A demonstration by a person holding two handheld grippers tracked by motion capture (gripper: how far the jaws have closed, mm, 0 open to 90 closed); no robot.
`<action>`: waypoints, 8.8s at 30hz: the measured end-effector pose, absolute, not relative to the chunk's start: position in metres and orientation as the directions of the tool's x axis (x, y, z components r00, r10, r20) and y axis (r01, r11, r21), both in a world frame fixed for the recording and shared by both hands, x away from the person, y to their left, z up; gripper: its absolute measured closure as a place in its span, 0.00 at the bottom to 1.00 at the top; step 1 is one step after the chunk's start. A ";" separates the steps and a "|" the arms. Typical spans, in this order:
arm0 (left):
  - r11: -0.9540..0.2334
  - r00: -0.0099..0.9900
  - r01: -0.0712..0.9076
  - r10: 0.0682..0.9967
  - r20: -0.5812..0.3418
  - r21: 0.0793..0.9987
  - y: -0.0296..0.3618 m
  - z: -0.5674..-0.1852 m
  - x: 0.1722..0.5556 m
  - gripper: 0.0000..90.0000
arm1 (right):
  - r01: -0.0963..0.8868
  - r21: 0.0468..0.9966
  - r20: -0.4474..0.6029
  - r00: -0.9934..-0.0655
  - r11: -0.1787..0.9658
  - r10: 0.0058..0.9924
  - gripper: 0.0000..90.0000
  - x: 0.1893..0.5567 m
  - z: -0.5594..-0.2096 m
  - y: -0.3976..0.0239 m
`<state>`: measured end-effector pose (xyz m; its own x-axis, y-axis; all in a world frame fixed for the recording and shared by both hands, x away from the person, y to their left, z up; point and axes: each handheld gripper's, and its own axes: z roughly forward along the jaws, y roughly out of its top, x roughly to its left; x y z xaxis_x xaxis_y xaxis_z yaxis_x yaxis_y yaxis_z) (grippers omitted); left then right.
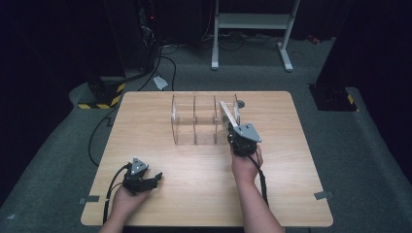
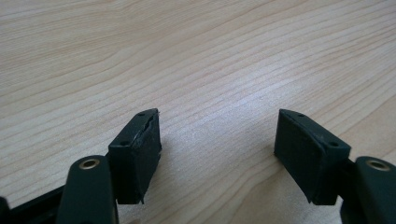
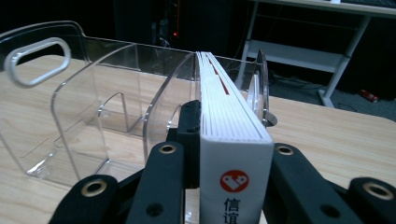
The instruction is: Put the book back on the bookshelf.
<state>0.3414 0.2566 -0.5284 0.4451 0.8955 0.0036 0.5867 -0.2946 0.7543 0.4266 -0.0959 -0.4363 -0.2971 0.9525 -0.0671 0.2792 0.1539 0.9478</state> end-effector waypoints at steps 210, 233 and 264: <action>-0.296 0.444 0.585 0.896 0.007 0.755 0.258 -0.528 0.333 0.36 | 0.392 0.920 0.064 -0.193 0.018 0.979 0.76 0.408 -0.482 -0.100; -0.295 0.444 0.586 0.896 0.006 0.755 0.258 -0.528 0.333 0.36 | 0.399 0.912 0.047 -0.324 0.092 0.945 0.39 0.398 -0.483 -0.110; -0.296 0.446 0.587 0.895 0.005 0.754 0.258 -0.529 0.333 0.35 | 0.656 0.722 -0.054 -0.262 0.219 0.963 0.22 0.365 -0.524 -0.249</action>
